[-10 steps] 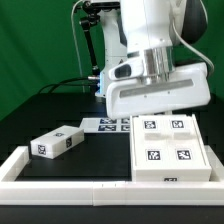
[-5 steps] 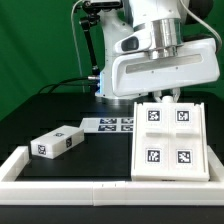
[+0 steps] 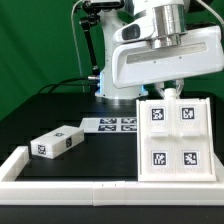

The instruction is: Assemble cabinet

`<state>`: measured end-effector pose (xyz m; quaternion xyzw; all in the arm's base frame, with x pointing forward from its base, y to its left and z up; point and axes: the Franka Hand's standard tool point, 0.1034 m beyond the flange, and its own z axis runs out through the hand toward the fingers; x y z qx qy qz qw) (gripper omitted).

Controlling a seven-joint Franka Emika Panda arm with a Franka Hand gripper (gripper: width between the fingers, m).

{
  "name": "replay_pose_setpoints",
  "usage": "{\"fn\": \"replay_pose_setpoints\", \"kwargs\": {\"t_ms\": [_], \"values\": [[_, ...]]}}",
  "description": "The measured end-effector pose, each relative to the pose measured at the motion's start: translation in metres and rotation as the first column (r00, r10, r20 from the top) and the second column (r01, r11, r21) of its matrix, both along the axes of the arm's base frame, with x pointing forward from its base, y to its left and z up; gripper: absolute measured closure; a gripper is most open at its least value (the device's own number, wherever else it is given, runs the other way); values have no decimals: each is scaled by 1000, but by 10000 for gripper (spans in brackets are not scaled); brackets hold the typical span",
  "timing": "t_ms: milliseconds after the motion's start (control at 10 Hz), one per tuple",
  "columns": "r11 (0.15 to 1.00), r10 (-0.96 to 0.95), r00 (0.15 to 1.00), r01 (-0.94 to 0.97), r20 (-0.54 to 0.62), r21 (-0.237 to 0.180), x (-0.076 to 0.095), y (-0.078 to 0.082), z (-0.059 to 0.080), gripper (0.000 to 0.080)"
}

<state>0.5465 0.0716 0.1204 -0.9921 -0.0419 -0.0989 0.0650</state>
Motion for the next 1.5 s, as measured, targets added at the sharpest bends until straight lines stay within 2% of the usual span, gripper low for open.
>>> {"fn": "replay_pose_setpoints", "kwargs": {"t_ms": [300, 800, 1000, 1100, 1200, 1300, 1400, 1500], "values": [[1000, 0, 1000, 0, 1, -1, 0, 0, 2, 798], [1000, 8, 1000, -7, -16, 7, 21, 2, 26, 798], [1000, 9, 1000, -9, -22, 14, 27, 12, 27, 798], [1000, 11, 1000, -11, -23, 13, 26, 11, 26, 798], [1000, 11, 1000, -10, -23, 13, 26, 11, 26, 685], [1000, 11, 1000, -11, -23, 13, 26, 11, 26, 685], [1000, 11, 1000, -11, -23, 13, 26, 11, 26, 484], [1000, 11, 1000, -11, -25, 13, 25, 10, 25, 349]]}}
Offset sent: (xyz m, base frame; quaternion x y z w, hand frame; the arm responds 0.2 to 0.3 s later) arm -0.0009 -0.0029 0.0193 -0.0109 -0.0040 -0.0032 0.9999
